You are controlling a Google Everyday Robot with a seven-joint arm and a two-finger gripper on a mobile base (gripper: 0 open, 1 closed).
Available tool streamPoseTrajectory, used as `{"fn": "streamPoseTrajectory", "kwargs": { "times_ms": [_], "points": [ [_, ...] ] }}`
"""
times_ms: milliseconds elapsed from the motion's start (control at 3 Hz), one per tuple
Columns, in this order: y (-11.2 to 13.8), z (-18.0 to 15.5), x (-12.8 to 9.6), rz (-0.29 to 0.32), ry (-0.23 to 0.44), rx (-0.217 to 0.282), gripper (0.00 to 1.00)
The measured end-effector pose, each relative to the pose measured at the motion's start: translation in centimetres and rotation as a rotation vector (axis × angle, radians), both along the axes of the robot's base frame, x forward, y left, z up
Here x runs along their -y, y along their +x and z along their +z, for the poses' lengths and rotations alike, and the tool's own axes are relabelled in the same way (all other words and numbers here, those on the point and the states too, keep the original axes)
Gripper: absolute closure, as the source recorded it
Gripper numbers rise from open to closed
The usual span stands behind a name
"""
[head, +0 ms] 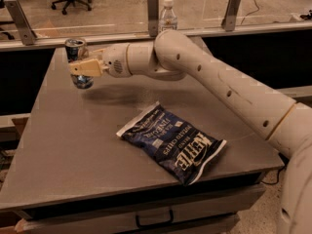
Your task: Pick redbull can
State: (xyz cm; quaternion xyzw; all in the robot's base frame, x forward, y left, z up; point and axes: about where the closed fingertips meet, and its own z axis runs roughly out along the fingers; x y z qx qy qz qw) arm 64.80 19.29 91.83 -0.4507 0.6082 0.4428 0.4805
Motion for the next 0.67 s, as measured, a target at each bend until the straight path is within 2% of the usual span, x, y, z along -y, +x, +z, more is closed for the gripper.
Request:
{"fn": "streamPoseTrajectory", "kwargs": {
  "times_ms": [333, 667],
  "points": [
    [-3.0, 1.7, 4.0, 0.029, 0.04, 0.02, 1.0],
    [-3.0, 1.9, 5.7, 0.011, 0.043, 0.022, 1.0]
  ]
}}
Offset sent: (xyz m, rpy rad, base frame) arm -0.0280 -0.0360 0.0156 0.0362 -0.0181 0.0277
